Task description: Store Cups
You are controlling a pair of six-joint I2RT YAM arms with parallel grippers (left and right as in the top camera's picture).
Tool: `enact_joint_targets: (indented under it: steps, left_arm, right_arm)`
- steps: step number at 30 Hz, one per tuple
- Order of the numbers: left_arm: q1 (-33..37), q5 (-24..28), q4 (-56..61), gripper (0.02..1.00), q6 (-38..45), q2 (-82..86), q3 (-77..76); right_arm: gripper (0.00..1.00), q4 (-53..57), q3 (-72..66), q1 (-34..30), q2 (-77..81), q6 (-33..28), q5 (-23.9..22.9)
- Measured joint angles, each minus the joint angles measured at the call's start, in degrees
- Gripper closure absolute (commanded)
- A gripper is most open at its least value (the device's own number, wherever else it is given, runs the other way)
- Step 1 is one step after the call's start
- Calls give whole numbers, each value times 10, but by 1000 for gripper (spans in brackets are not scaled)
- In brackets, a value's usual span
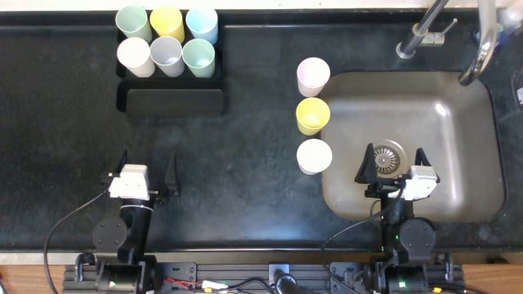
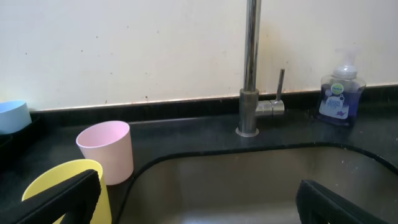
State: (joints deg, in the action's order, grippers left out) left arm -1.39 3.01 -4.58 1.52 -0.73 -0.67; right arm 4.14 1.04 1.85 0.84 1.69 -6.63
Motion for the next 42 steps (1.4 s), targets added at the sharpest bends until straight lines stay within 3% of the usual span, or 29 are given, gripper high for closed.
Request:
enact_joint_targets:
  steps: [33,37,42]
  left_arm:
    - [0,10,-7,20,-6,-21,-9]
    - [0,59,-24,20,-45,-164,-111]
    - [-1,144,-126,20,-121,-455,-423]
  right_arm:
    - [5,0,0,0,0,0,0]
    - [5,0,0,0,0,0,0]
    - [3,-2,0,0,-2,0,0]
